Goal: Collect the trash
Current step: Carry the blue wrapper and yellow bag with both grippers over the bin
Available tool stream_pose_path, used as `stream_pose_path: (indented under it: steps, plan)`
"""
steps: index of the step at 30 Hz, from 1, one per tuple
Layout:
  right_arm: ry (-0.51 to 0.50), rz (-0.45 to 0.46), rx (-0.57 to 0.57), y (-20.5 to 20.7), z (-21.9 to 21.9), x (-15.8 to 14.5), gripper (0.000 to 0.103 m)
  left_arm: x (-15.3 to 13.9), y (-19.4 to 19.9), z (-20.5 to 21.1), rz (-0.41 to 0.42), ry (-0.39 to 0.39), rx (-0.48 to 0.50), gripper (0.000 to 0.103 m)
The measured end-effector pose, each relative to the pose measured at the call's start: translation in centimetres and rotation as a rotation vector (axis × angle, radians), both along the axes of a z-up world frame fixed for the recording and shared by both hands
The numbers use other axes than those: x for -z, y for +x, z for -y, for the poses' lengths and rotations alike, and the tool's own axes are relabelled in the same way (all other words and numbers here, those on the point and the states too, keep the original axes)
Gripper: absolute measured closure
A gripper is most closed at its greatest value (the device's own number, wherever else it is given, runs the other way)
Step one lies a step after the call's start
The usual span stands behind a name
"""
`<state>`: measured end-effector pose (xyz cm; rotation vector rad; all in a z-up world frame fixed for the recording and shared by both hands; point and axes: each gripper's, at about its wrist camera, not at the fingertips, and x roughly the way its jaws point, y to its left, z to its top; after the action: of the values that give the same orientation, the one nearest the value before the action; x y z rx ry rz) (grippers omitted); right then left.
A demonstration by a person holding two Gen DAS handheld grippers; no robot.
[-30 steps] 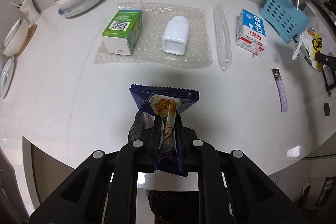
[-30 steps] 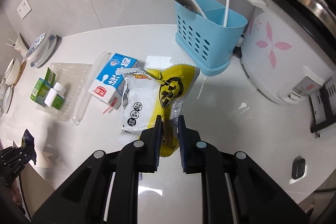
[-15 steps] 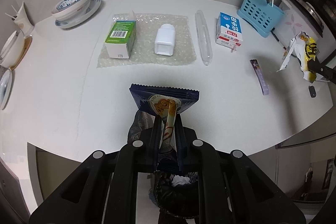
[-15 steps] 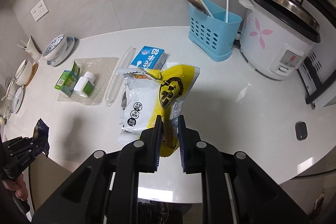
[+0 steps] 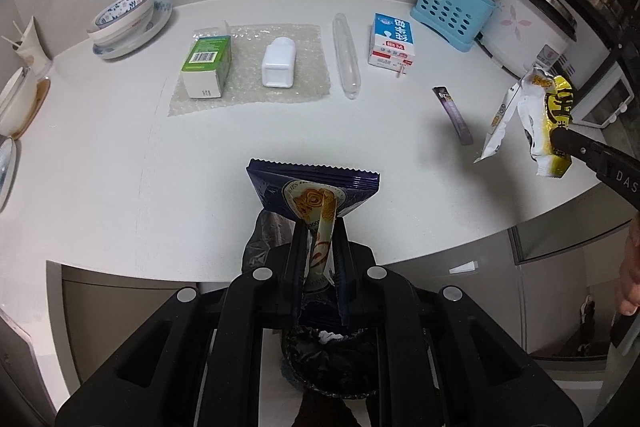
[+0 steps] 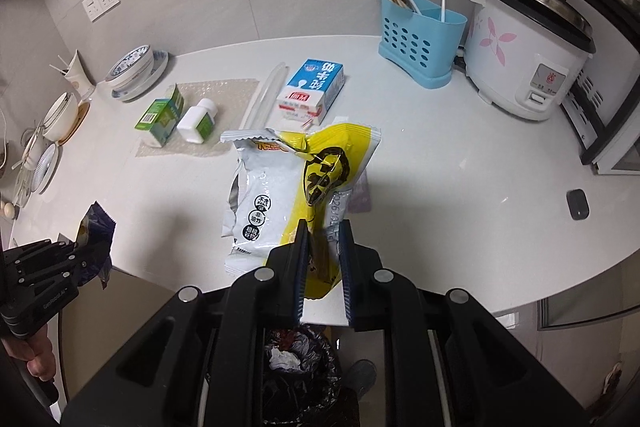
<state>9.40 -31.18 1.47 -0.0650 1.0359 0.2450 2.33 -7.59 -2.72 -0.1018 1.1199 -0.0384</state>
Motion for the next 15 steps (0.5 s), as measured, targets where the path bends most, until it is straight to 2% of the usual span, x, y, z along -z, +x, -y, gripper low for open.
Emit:
stream_pose_path:
  steps: [15]
  plan:
    - [0.022,-0.007,-0.010,-6.7,-1.3,1.0,0.089,0.3,-4.4,1.5,0.000,-0.024,0.027,0.091]
